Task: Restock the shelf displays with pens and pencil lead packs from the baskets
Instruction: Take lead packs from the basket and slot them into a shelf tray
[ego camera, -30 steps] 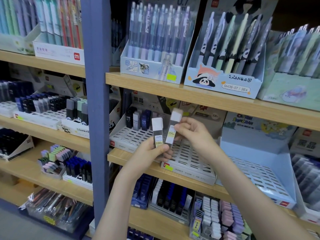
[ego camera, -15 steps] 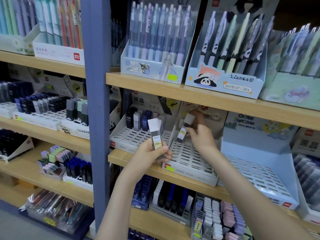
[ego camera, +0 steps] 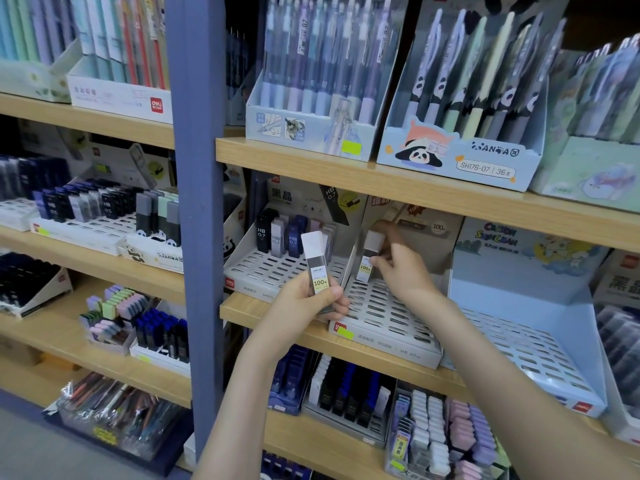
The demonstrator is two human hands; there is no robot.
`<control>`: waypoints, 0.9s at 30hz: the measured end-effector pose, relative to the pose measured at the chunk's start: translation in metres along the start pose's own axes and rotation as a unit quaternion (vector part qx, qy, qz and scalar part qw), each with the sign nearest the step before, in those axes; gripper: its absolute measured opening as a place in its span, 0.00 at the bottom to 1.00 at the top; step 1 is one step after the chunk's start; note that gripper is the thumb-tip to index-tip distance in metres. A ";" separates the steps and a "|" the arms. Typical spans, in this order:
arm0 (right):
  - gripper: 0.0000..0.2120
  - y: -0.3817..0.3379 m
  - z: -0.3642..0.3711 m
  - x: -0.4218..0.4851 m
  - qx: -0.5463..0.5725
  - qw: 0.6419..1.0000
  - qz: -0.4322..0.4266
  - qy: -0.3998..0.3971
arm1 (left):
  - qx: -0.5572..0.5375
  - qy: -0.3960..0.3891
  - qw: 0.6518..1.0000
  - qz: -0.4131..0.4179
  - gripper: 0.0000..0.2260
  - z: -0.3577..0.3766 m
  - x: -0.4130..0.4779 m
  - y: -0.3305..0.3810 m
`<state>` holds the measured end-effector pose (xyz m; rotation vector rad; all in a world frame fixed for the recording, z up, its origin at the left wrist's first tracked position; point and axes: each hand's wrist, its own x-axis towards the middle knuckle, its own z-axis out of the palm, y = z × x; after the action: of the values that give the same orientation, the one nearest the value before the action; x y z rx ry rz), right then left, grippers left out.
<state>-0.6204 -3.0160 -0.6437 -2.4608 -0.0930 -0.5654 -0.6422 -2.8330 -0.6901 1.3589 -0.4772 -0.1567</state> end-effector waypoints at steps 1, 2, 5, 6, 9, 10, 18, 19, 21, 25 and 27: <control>0.22 0.000 -0.001 0.000 -0.012 1.000 -0.002 0.004 | 0.002 0.000 1.000 0.000 0.02 0.000 0.000 0.000; 0.22 0.000 -0.001 0.001 -0.028 1.000 -0.004 0.010 | 0.004 0.001 1.000 0.000 0.02 0.000 0.000 0.000; 0.22 -0.001 -0.003 0.001 -0.064 0.998 -0.005 0.020 | 0.013 0.001 1.000 0.000 0.01 0.000 -0.001 0.001; 0.22 -0.001 -0.004 0.001 -0.067 0.998 -0.007 0.021 | 0.015 0.001 1.000 0.000 0.01 0.001 -0.001 0.001; 0.22 0.000 -0.005 0.002 -0.079 0.997 -0.009 0.000 | 0.018 -0.001 1.000 -0.002 0.01 0.001 -0.001 0.002; 0.22 0.001 -0.003 0.003 -0.089 0.996 -0.002 -0.015 | 0.019 -0.001 1.000 -0.001 0.02 0.001 -0.001 0.002; 0.24 -0.034 -0.012 -0.023 0.129 0.991 -0.018 -0.017 | 0.059 -0.014 0.998 0.000 0.03 0.005 -0.001 0.008; 0.21 -0.043 -0.014 -0.027 0.169 0.982 -0.051 -0.059 | 0.076 -0.018 0.997 -0.003 0.04 0.006 0.000 0.009; 0.16 -0.051 -0.014 -0.032 0.212 0.966 -0.094 -0.119 | 0.106 -0.029 0.994 -0.009 0.04 0.008 0.001 0.009; 0.11 -0.053 -0.020 -0.031 0.290 0.955 -0.034 -0.057 | 0.162 0.015 0.986 0.037 0.06 0.013 0.003 0.007; 0.06 -0.042 -0.024 -0.025 0.293 0.955 0.022 0.047 | 0.259 0.098 0.954 0.117 0.11 0.015 0.003 0.002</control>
<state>-0.6604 -2.9938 -0.6140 -1.8531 -0.1436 -0.5413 -0.6463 -2.8471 -0.6855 1.7923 -0.5273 0.3201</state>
